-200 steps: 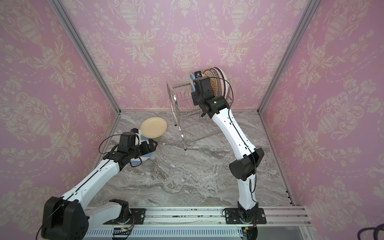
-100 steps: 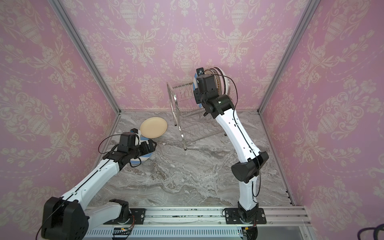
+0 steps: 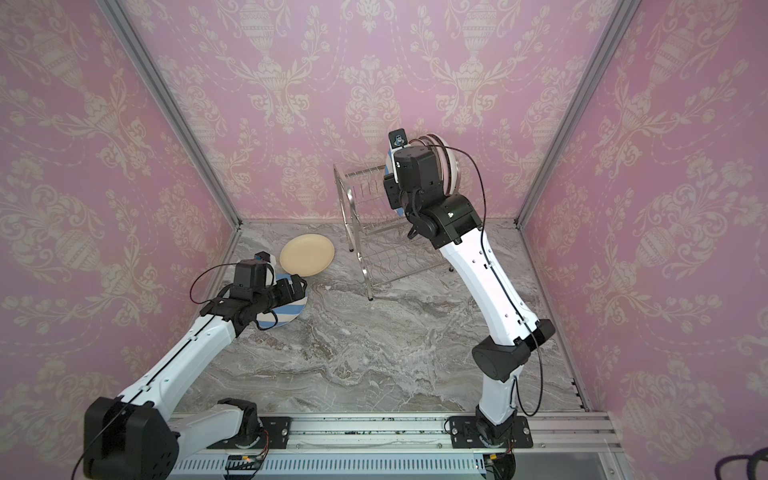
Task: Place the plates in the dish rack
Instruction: 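Open the right gripper and release the blue-striped plate in the rack, then withdraw the right gripper toward the table while the left gripper pushes the striped plate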
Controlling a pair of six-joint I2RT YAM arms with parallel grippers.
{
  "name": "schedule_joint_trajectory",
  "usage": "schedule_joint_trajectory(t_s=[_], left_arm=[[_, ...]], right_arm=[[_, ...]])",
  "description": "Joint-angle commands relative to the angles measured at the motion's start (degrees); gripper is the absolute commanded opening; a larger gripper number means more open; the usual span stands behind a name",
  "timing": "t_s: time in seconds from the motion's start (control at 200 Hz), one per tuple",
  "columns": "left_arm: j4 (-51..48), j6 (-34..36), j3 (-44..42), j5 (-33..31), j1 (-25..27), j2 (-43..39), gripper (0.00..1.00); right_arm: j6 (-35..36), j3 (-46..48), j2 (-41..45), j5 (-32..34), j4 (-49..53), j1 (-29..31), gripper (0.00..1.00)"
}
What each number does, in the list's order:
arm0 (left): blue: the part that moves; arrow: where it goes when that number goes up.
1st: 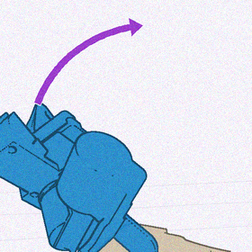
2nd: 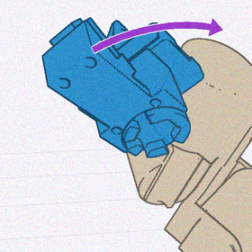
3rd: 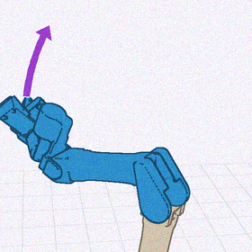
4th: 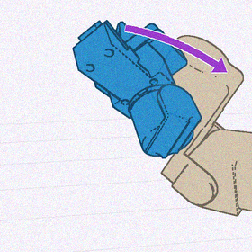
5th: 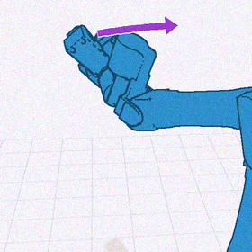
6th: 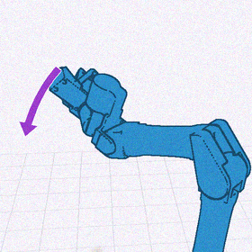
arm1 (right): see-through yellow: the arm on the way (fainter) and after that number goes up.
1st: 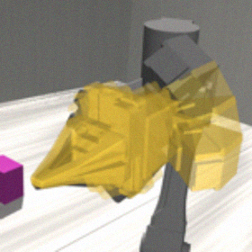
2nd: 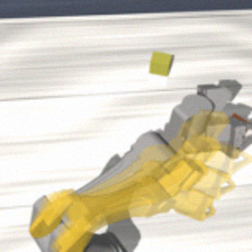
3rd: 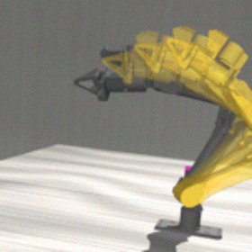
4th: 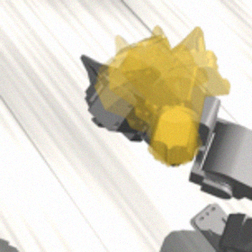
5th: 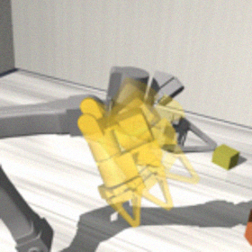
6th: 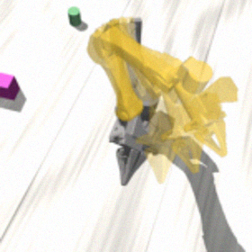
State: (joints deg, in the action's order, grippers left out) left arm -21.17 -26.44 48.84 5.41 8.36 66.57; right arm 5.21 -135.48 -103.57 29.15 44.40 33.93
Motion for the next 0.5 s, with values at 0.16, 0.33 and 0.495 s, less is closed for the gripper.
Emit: schedule_joint_trajectory(t_s=[0.16, 0.33, 0.495], left_arm=[[-0.18, 5.43, 7.46, -7.76, -7.07, 4.23, 0.99], [3.55, 6.35, 10.28, -7.55, -12.34, 11.11, 0.99], [2.27, 9.07, 14.67, -6.76, -14.50, 18.33, 0.99]], right_arm=[[0.02, 14.15, 12.53, -8.92, -0.87, 1.44, 0.64], [-1.00, 30.89, 23.33, -30.37, -3.09, 4.28, 0.68], [-9.19, 52.97, 34.90, -43.68, -13.95, 5.60, 0.70]])
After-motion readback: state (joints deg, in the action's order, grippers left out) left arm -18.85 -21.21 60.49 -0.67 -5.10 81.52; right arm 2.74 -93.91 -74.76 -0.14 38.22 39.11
